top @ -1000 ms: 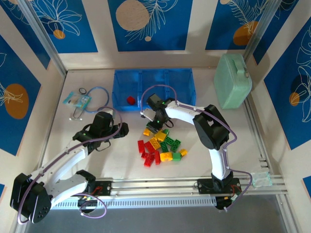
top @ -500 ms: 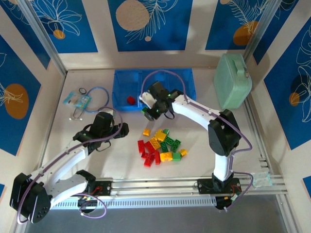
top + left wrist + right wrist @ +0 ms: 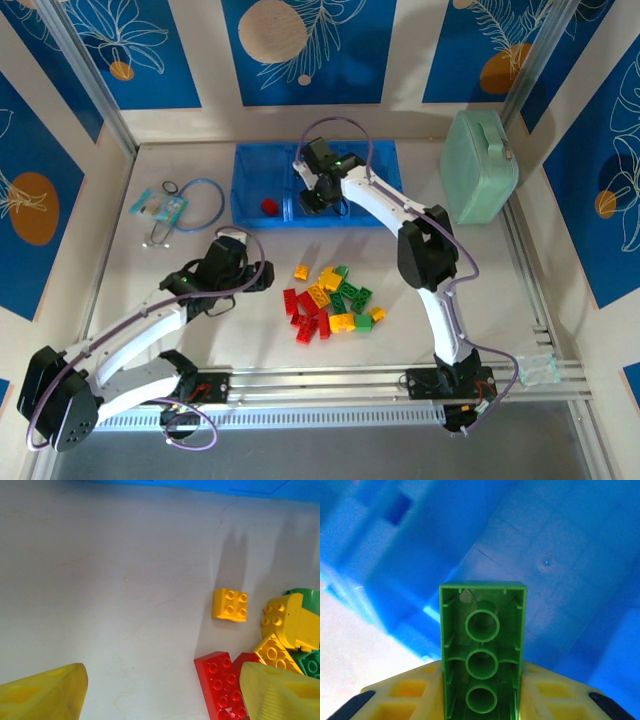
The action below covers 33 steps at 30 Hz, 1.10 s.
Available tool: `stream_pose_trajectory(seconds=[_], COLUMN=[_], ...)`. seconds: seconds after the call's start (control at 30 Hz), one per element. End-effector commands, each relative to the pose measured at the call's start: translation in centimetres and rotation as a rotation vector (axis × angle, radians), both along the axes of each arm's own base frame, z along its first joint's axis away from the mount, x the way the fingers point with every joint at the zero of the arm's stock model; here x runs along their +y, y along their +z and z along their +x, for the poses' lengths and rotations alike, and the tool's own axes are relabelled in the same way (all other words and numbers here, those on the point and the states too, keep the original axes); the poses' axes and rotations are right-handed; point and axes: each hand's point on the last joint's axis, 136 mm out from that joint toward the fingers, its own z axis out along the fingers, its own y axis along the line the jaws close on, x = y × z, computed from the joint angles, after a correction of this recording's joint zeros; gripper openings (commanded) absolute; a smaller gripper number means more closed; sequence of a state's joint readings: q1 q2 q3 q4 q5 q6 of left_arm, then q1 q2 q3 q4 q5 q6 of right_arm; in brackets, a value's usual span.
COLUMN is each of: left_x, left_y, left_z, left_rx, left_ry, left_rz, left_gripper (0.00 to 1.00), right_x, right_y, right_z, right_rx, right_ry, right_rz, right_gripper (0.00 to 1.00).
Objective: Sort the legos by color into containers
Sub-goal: Place the lego in the container, then pick up the lego from the middle-left of the table.
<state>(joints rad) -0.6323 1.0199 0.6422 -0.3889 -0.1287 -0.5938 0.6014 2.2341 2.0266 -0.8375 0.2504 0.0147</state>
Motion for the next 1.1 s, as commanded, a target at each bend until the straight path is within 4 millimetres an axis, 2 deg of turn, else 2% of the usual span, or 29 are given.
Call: stream_pose_trajectory(seconds=[0.0, 0.1, 0.27, 0.47, 0.73, 0.83, 1.07], left_x=[-1.0, -1.8, -3.2, -5.3, -7.7, -8.0, -8.4], left_y=[0.4, -0.1, -0.8, -1.7, -4.0, -5.1, -6.9], left_z=[-0.1, -0.3, -0.5, -0.9, -2.1, -2.6, -3.7], left_rx=[-0.004, 0.016, 0.051, 0.095, 0.177, 0.211, 0.266], left_ry=[-0.038, -0.058, -0.085, -0.121, -0.160, -0.161, -0.149], left_rz=[0.000, -0.003, 0.004, 0.019, 0.059, 0.082, 0.110], left_gripper=[0.79, 0.79, 0.79, 0.79, 0.76, 0.74, 0.70], right_x=[-0.8, -0.6, -0.7, -0.8, -1.9, -2.9, -5.3], right_y=[1.0, 1.1, 1.9, 5.1, 10.0, 10.5, 10.2], right_z=[0.6, 0.8, 0.8, 0.1, -3.1, -4.5, -7.2], right_rx=[0.004, 0.002, -0.015, -0.067, -0.128, -0.127, -0.112], right_ry=[-0.051, -0.051, -0.061, -0.068, -0.095, -0.119, -0.187], right_rz=[-0.016, -0.014, -0.021, 0.008, 0.133, 0.156, 0.203], right_gripper=[0.35, 0.38, 0.52, 0.57, 0.57, 0.57, 0.57])
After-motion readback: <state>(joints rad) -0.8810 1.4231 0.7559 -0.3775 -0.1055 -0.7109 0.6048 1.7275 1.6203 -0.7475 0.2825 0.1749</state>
